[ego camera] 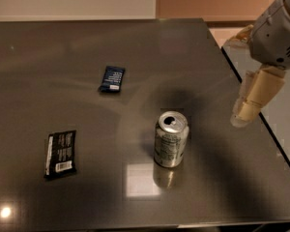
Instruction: Move 7up can near rxbar blueberry
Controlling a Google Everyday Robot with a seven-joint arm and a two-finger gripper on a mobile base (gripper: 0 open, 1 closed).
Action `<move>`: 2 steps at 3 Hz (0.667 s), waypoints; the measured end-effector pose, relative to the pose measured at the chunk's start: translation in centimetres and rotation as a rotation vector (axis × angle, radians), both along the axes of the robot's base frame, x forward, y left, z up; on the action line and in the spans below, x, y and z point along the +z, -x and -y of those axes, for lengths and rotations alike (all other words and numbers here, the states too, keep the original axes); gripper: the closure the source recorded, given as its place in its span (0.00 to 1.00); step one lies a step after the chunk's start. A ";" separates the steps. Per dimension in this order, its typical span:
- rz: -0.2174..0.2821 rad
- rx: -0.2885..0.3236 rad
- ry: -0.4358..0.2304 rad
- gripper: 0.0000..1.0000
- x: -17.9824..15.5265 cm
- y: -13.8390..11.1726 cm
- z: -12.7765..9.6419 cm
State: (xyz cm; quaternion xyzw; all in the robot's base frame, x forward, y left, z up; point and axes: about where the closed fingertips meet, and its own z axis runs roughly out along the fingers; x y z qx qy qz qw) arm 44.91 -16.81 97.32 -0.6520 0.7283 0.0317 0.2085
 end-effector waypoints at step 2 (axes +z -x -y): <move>-0.051 0.130 -0.063 0.00 -5.1 -0.1 -5.1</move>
Offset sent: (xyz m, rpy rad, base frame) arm -0.0025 0.0804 -0.0910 0.0906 0.1131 0.2012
